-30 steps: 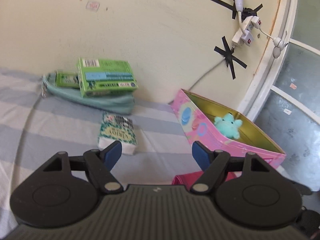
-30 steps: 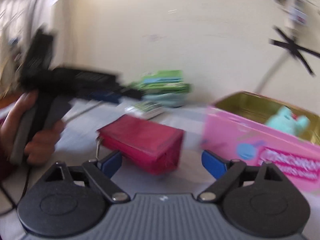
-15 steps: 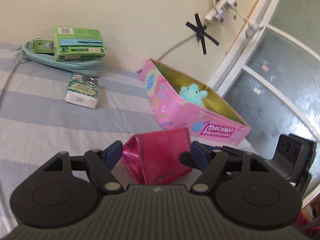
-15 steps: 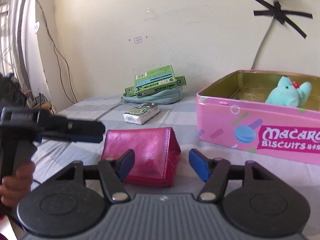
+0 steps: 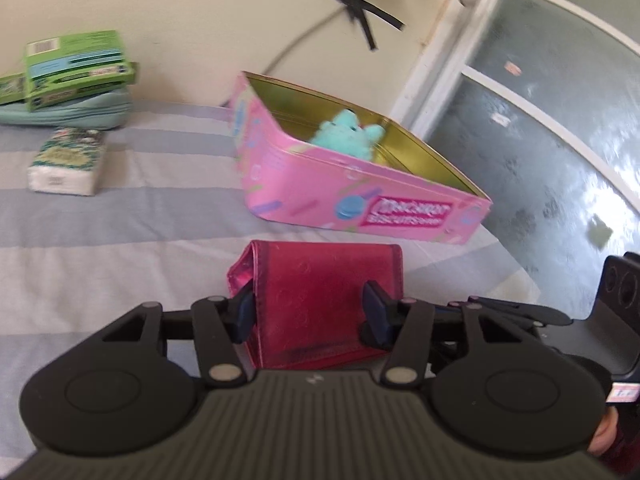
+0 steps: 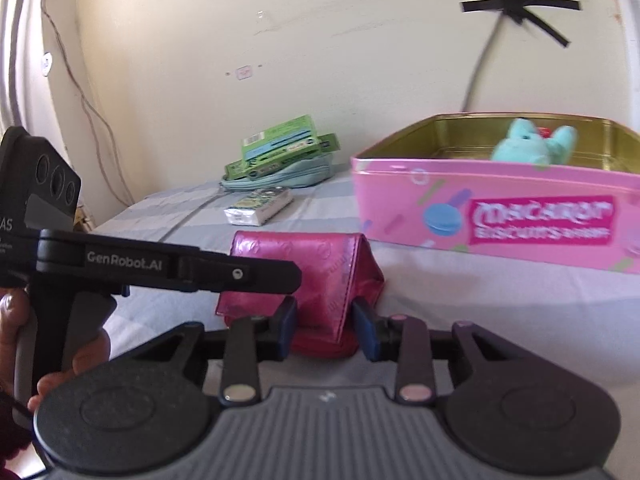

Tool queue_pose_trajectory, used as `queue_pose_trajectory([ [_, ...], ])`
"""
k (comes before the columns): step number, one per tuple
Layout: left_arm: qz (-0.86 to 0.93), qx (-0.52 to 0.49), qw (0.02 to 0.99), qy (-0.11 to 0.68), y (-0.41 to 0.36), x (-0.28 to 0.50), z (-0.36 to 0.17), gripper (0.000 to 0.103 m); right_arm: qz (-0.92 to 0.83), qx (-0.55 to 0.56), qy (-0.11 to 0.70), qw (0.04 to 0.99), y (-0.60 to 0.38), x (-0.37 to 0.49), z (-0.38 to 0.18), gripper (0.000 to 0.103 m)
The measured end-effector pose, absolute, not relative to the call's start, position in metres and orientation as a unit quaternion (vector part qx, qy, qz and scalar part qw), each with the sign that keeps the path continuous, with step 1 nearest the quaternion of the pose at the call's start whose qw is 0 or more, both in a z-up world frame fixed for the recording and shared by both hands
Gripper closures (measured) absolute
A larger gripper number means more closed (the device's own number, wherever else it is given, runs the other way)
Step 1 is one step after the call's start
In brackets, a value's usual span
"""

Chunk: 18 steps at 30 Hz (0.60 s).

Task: Organize objects
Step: 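Grasp the pink pouch with the left gripper, then carry the pink pouch into the pink tin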

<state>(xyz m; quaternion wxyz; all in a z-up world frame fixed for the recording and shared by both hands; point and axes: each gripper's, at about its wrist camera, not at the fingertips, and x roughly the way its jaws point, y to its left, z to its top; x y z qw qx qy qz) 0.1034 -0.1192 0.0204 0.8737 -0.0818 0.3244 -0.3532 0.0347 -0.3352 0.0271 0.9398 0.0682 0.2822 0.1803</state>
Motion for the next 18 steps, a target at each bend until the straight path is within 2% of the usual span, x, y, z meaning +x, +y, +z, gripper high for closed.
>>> queue_pose_trajectory([
  [18,-0.458,-0.005,0.826,0.329,-0.235,0.081,0.02,0.045,0.047,0.108,0.263,0.958,-0.43,-0.039,0.019,0.072],
])
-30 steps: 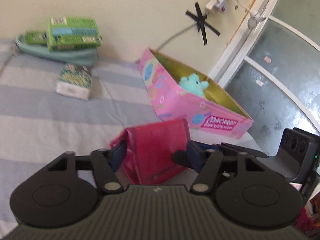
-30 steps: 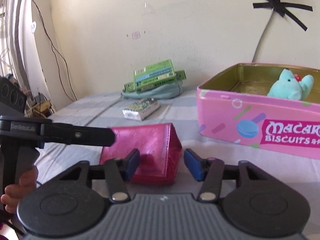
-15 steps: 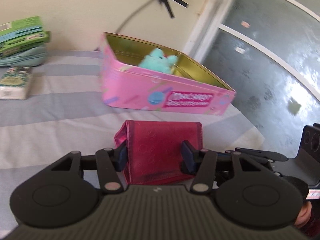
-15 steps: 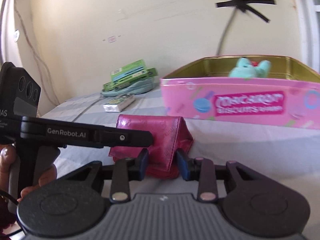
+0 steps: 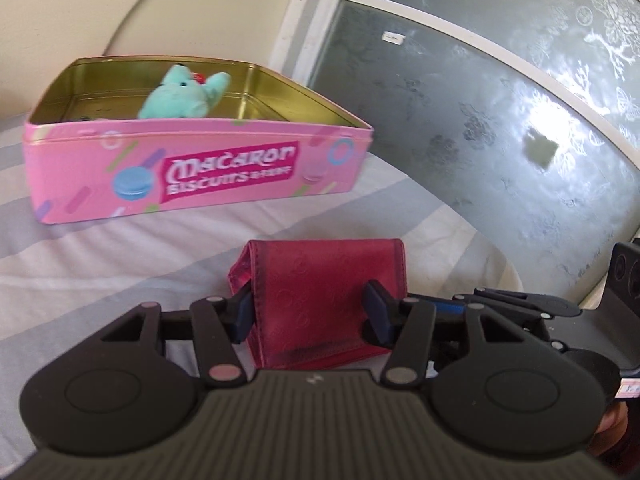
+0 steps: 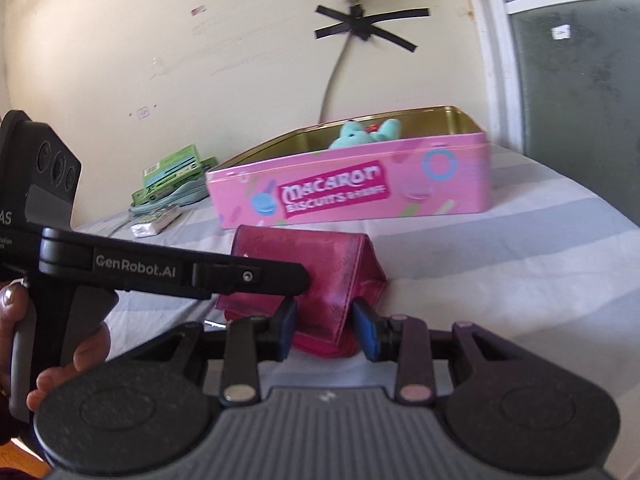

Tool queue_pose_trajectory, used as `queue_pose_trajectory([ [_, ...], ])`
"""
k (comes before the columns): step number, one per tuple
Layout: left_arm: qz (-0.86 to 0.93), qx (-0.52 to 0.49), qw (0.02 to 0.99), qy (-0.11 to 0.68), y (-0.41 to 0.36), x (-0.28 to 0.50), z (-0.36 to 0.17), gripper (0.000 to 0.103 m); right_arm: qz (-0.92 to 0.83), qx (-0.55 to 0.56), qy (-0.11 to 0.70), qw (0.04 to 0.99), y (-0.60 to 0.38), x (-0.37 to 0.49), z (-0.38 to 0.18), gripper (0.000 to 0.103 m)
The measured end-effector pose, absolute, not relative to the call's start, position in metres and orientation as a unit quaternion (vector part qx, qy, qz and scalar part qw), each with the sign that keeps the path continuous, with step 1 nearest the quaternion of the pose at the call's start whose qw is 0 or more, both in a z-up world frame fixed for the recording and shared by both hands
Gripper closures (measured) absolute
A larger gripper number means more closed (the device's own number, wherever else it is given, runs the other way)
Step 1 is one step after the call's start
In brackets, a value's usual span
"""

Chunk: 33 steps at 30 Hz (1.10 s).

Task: Organize objects
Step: 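Carry the pink pouch into the pink tin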

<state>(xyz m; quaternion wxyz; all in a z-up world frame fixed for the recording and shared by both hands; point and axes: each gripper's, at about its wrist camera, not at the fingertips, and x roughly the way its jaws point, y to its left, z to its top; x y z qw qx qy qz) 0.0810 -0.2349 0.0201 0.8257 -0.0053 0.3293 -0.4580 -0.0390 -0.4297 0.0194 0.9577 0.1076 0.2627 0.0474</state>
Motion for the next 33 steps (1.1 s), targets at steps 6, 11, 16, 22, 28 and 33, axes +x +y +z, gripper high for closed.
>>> queue_pose_trajectory([
  [6,-0.462,0.007,0.827,0.319,-0.247,0.075,0.019,0.04,0.043,0.131,0.244,0.96,-0.443,-0.046,0.012,0.066],
  [11,-0.462,0.034,0.835,0.298,-0.249,0.066,0.017,0.035,0.043,0.108,0.226,0.967,-0.431,-0.043,0.004,0.044],
  [16,-0.455,0.025,0.837,0.301,-0.246,0.069,0.016,0.035,0.043,0.101,0.222,0.969,-0.428,-0.041,0.003,0.038],
  [22,-0.456,0.023,0.838,0.299,-0.246,0.067,0.017,0.039,0.042,0.099,0.232,0.967,-0.428,-0.038,0.005,0.039],
  [28,-0.457,-0.016,0.85,0.262,-0.233,0.068,0.049,0.041,0.026,0.052,0.192,0.98,-0.417,-0.039,0.027,0.056],
  [33,-0.444,-0.017,0.872,0.204,-0.237,0.086,0.089,0.041,0.017,0.014,0.129,0.991,-0.415,-0.018,0.064,0.056],
])
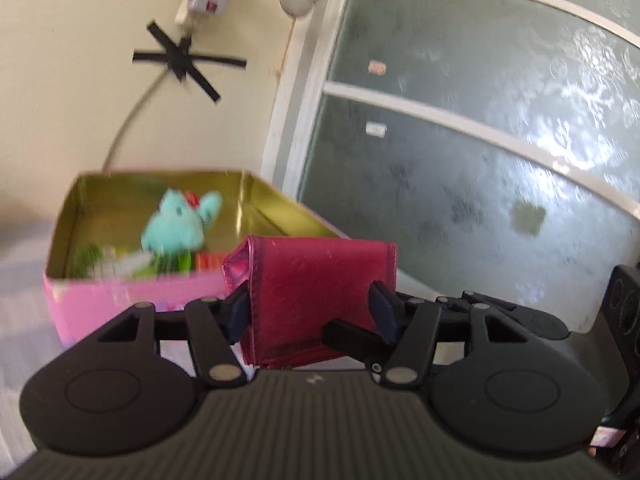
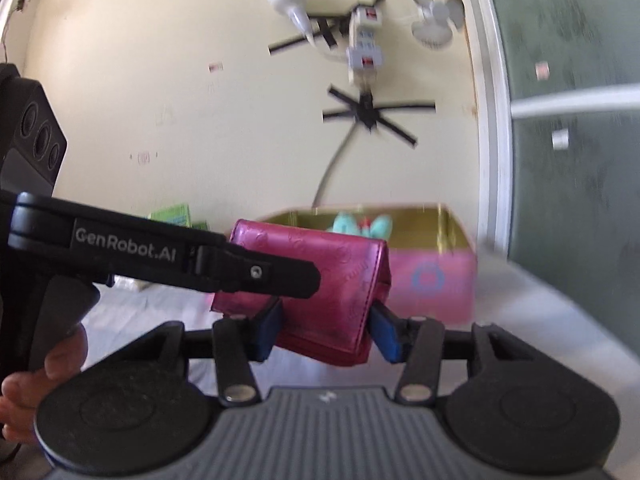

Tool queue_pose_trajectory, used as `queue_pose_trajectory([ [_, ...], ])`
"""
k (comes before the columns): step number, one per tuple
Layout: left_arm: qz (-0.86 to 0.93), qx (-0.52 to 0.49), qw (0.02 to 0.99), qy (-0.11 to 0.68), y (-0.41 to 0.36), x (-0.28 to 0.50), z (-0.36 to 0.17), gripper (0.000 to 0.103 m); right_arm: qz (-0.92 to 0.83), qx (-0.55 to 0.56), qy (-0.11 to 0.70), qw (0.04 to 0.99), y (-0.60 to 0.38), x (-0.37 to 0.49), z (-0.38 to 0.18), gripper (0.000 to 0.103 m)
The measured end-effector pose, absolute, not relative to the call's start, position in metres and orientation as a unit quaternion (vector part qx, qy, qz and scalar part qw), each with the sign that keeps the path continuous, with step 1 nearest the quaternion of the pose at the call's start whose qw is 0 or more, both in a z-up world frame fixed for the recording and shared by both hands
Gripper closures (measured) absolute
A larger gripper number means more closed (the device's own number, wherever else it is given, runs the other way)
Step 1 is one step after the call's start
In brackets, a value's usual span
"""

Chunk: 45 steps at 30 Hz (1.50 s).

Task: Organize objects
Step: 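Carry the pink pouch into the pink tin, then open the left gripper to release the pouch and withdraw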

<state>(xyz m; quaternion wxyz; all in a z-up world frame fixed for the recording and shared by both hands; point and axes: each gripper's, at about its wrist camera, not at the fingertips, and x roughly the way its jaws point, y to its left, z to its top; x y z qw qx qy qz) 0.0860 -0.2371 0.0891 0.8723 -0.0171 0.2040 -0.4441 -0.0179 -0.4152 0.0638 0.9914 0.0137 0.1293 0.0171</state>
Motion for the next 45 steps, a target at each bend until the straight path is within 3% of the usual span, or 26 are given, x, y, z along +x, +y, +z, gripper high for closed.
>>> queue_pose_trajectory([
  [6,-0.415,-0.028,0.885,0.211,-0.265,0.129,0.097,0.041,-0.006,-0.002,0.104,0.995,-0.424,0.04,0.078,0.056],
  [23,-0.349,-0.012,0.903,0.25,-0.3,0.182,0.085,0.034,-0.142,-0.034,0.16,0.976,-0.453,0.143,0.041,0.061],
  [35,-0.293,0.012,0.926,0.239,-0.244,0.144,0.076,0.033,-0.115,0.05,0.12,0.985,-0.439,0.097,0.052,0.054],
  [38,-0.272,0.02,0.933,0.235,-0.223,0.134,0.072,0.027,-0.106,0.064,0.115,0.986,-0.426,0.086,0.052,0.054],
  [45,-0.23,0.02,0.943,0.24,-0.176,0.116,0.06,0.026,-0.074,0.09,0.108,0.987,-0.389,0.057,0.05,0.053],
])
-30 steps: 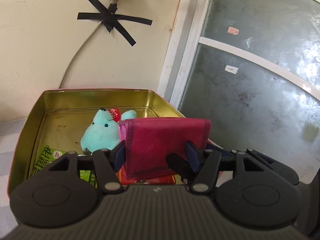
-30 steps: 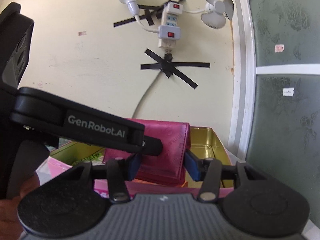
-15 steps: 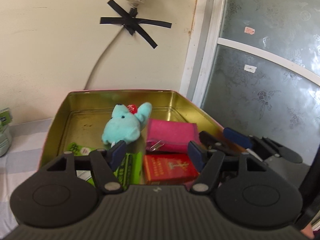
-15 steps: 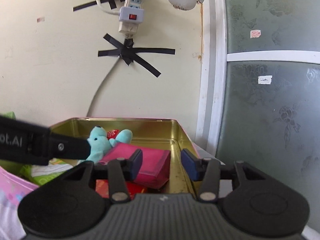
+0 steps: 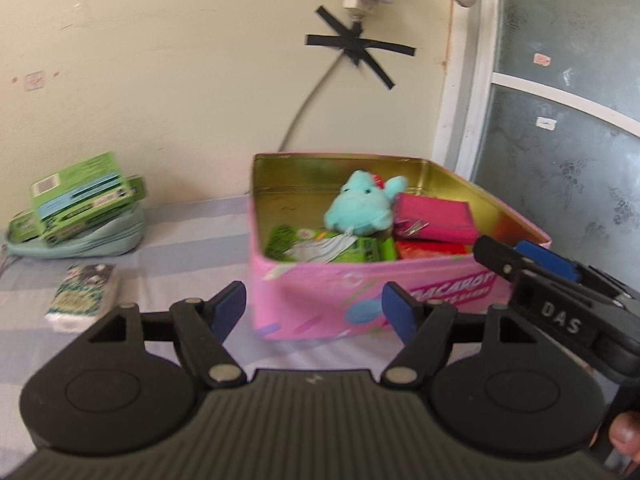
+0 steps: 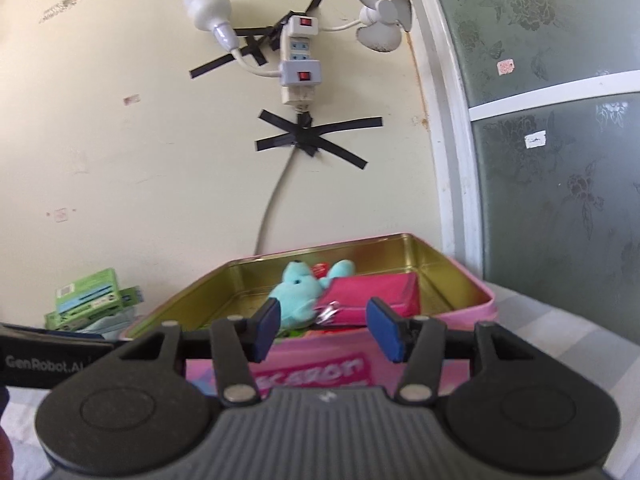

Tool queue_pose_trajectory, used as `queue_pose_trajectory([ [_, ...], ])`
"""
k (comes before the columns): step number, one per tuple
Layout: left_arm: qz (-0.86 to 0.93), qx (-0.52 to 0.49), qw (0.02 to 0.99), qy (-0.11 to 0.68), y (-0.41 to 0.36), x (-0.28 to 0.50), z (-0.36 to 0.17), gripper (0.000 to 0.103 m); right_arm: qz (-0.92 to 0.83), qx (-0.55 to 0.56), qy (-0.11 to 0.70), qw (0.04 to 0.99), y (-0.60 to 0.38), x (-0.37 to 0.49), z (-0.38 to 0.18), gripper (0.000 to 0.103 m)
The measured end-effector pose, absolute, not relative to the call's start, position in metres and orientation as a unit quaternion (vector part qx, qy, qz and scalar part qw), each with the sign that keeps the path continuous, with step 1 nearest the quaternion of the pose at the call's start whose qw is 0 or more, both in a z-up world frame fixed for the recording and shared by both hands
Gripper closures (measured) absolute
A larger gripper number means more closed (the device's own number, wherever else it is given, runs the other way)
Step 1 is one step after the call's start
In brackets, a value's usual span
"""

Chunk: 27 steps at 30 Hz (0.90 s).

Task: Organize objects
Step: 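Open the left gripper to release the pouch and withdraw, then move the left gripper toward the white tissue pack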

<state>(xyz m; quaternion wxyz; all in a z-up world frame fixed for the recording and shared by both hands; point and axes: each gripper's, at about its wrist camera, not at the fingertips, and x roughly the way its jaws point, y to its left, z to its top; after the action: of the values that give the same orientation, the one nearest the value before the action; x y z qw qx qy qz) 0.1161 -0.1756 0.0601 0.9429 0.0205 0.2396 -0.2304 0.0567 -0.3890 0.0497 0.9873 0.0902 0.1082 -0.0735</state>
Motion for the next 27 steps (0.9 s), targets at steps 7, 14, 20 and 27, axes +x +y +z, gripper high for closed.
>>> queue_pose_trajectory([
  [7,-0.166,0.024,0.949,0.266,-0.123,0.121,0.037,0.026,0.004,0.058,0.151,0.987,-0.331,0.06,0.042,0.051],
  [14,-0.106,0.026,0.948,0.299,-0.065,0.14,0.021,0.026,0.093,0.027,0.217,0.971,-0.274,0.085,0.032,0.046],
  [20,-0.037,-0.026,0.953,0.299,-0.01,0.157,0.021,0.026,0.159,-0.012,0.288,0.944,-0.226,0.118,0.025,0.043],
  [27,0.059,-0.142,0.952,0.265,0.042,0.155,0.025,0.026,0.174,0.005,0.314,0.933,-0.188,0.174,0.021,0.027],
])
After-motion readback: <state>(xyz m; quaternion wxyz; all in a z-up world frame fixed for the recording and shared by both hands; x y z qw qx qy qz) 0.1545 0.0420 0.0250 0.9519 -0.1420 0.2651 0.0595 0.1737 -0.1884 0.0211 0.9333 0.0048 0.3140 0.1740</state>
